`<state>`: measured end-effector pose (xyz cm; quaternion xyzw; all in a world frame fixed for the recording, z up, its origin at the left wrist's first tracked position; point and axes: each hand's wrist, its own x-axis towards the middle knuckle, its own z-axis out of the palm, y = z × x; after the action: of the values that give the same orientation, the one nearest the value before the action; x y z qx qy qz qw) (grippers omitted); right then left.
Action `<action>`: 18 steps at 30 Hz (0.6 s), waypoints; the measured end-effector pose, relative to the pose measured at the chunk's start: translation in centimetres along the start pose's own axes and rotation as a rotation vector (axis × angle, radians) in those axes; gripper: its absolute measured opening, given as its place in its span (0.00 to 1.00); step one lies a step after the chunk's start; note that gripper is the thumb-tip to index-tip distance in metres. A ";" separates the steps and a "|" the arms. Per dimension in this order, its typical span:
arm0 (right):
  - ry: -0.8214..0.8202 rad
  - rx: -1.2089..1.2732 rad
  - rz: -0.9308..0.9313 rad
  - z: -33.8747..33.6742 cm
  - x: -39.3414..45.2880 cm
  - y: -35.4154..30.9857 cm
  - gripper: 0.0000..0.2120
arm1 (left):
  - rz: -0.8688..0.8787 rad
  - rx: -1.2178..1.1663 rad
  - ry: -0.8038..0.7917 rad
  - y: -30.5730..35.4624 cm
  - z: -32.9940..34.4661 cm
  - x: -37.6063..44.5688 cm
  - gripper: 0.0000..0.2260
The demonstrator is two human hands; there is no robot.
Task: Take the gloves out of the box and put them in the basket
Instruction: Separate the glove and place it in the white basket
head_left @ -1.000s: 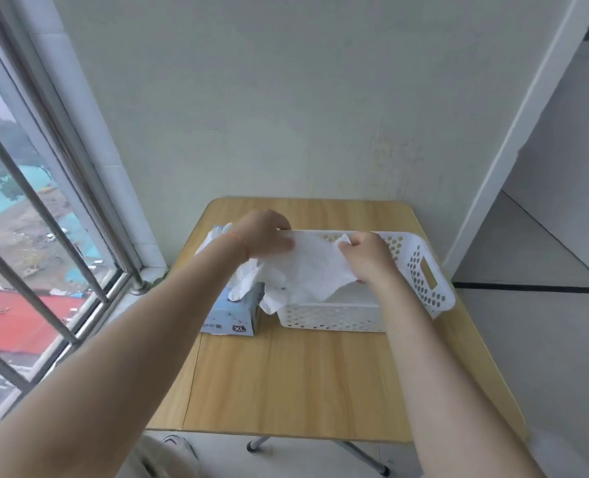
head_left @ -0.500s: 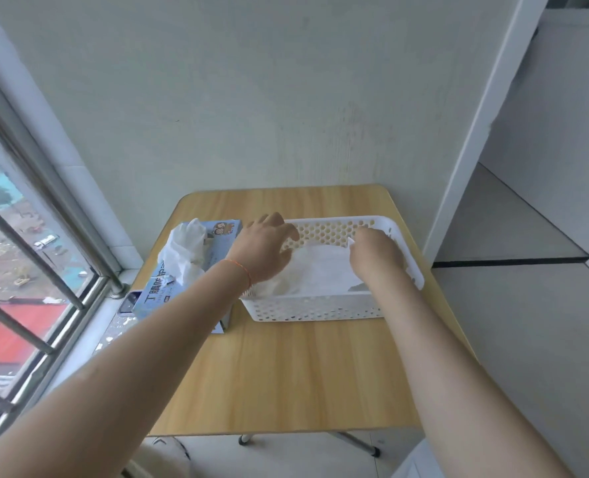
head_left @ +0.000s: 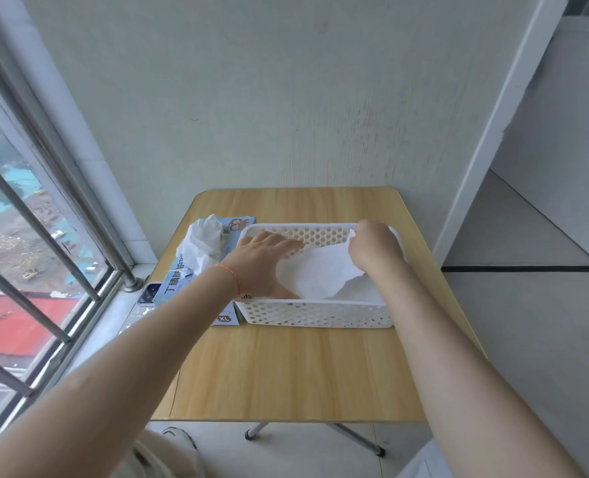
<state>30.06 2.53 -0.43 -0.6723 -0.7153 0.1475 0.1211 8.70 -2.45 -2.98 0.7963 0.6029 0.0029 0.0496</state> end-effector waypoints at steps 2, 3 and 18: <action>-0.023 -0.186 0.026 -0.5 -0.6 -0.3 0.10 | 0.012 -0.033 0.009 -0.1 -0.1 -0.1 0.53; -0.036 -0.250 0.022 -0.5 -0.8 -0.3 0.10 | 0.010 -0.047 0.009 -0.1 -0.2 -0.1 0.52; 0.046 0.023 -0.431 1.5 -1.4 -9.8 0.06 | -0.425 -0.114 0.607 -4.4 -2.9 -3.7 0.14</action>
<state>20.54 0.53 1.87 -0.5057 -0.8377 0.1108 0.1738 3.31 -4.65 -0.29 0.6122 0.7409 0.2620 -0.0875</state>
